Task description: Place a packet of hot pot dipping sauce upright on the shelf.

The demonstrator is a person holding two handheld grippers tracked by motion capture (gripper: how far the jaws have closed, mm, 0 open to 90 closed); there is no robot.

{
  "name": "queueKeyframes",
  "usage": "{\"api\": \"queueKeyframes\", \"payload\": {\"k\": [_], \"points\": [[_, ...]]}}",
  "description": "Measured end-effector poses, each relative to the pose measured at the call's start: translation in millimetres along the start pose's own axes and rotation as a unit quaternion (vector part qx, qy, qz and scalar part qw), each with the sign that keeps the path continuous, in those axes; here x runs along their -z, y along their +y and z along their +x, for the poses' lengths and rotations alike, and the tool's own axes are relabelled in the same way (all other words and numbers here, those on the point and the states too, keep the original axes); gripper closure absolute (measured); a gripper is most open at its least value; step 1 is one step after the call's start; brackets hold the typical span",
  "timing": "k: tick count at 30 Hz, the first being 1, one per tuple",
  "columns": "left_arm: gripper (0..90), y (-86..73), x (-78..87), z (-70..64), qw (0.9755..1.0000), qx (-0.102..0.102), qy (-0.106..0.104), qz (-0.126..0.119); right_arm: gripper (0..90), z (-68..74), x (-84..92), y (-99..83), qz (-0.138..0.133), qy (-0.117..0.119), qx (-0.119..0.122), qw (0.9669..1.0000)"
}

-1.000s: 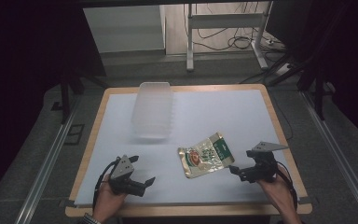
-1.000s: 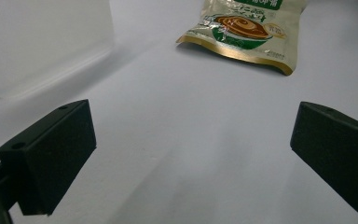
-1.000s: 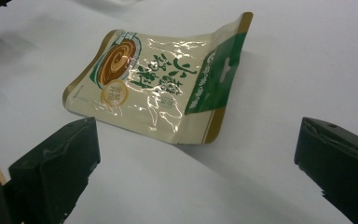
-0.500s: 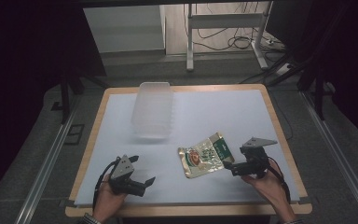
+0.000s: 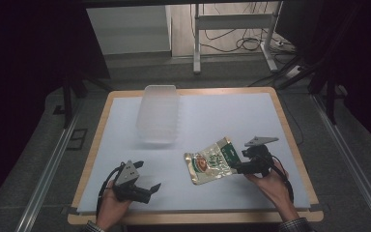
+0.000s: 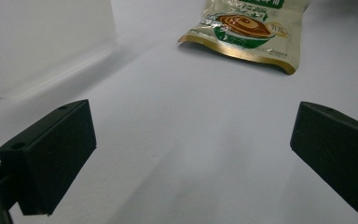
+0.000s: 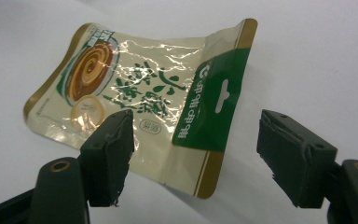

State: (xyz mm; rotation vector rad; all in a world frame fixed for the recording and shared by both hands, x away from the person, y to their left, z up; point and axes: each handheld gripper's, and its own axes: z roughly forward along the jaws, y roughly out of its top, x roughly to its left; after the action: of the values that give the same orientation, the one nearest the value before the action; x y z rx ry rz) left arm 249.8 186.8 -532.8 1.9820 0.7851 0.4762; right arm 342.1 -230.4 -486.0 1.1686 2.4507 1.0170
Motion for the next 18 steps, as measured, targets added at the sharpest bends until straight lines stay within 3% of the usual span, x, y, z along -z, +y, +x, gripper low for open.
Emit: {"api": "queueKeyframes", "payload": {"k": [7,8,10,18], "points": [[0.0,0.0,0.1,0.1,1.0000,0.001,0.001,0.000,36.4,-4.7,-14.8,3.6,0.023,-0.007,0.000,0.9997],[0.0,0.0,-0.1,0.0,1.0000,0.000,0.001,0.000,43.1,-5.7,-16.9,5.3,0.031,-0.012,0.006,0.9994],[0.0,0.0,-0.3,-0.2,1.0000,-0.001,0.002,0.001,47.6,-6.2,-18.6,6.8,0.030,-0.012,0.012,0.9994],[0.0,0.1,-0.1,-0.3,1.0000,-0.001,0.003,0.001,53.5,-7.5,-29.4,13.8,0.041,0.007,0.011,0.9991]]}}
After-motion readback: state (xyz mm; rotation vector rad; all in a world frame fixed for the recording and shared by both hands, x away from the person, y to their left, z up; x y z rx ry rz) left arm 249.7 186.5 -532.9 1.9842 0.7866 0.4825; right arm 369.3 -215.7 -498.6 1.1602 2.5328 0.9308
